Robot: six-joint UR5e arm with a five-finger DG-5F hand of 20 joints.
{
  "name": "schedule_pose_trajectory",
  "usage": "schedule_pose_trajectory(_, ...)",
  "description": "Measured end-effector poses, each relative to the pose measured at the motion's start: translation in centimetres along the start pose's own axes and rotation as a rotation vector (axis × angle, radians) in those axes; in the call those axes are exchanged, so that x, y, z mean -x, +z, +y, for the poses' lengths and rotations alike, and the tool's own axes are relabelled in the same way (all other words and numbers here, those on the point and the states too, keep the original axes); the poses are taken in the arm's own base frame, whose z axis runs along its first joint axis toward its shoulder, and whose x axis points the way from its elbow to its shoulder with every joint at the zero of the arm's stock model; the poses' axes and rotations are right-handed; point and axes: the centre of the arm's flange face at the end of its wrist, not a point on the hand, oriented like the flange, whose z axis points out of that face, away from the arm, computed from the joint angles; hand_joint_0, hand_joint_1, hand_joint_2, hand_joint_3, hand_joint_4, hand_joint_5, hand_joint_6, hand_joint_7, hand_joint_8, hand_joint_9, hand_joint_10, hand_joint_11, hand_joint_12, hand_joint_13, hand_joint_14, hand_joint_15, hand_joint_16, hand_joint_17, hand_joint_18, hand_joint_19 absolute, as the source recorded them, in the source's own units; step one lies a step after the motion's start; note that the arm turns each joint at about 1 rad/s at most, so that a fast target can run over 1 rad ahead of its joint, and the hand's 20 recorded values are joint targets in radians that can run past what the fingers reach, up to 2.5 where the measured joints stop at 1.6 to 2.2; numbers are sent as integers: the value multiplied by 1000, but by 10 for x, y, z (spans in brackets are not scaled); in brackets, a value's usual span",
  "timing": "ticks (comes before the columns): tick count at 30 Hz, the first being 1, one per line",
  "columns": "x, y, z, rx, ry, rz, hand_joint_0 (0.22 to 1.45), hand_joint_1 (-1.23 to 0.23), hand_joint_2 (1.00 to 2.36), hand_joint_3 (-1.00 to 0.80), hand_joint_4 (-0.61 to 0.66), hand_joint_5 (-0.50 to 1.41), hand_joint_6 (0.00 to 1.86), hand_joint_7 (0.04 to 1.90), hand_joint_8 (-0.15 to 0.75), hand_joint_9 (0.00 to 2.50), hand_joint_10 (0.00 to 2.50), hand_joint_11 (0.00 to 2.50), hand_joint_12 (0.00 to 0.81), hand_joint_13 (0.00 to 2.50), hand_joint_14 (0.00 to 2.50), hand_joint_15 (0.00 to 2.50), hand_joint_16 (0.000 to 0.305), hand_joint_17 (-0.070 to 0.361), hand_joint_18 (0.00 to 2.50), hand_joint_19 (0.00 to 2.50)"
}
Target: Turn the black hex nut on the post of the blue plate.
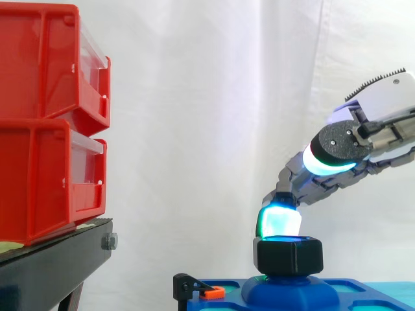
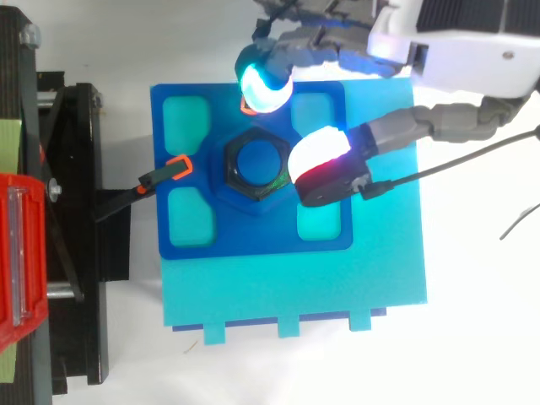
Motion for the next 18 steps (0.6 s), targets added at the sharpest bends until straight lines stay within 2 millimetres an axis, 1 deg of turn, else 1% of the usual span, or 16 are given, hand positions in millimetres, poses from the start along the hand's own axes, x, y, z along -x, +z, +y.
schedule_pose_trajectory(2, 7, -2, 0, 4, 2, -9, 470, -202, 1000, -500, 149, -230, 502, 749, 224, 71, 0, 0, 377, 0, 0, 0, 61, 136, 0, 103)
schedule_pose_trajectory(6, 27, -4, 7, 19, 8, -41, 470, -203, 1000, -500, 150, -230, 502, 750, 224, 70, 0, 0, 376, 0, 1, 0, 60, 136, 0, 97)
schedule_pose_trajectory(9, 34, -4, 13, 33, 10, -57, 472, -204, 1000, -500, 148, -230, 502, 749, 223, 71, 0, 0, 375, 0, 1, 0, 60, 135, 0, 94)
schedule_pose_trajectory(14, 36, 1, 21, 59, 18, -88, 471, -206, 1000, -500, 148, -230, 502, 749, 223, 71, 0, 0, 375, 0, 0, 0, 60, 136, 0, 102)
schedule_pose_trajectory(16, 32, 8, 24, 73, 24, -105, 471, -206, 1000, -500, 148, -230, 502, 749, 223, 71, 0, 0, 375, 0, 0, 0, 60, 136, 0, 95)
schedule_pose_trajectory(18, 21, 19, 27, 84, 32, -113, 471, -206, 1000, -500, 148, -230, 502, 749, 222, 71, 0, 0, 374, 0, 0, 0, 60, 136, 0, 101)
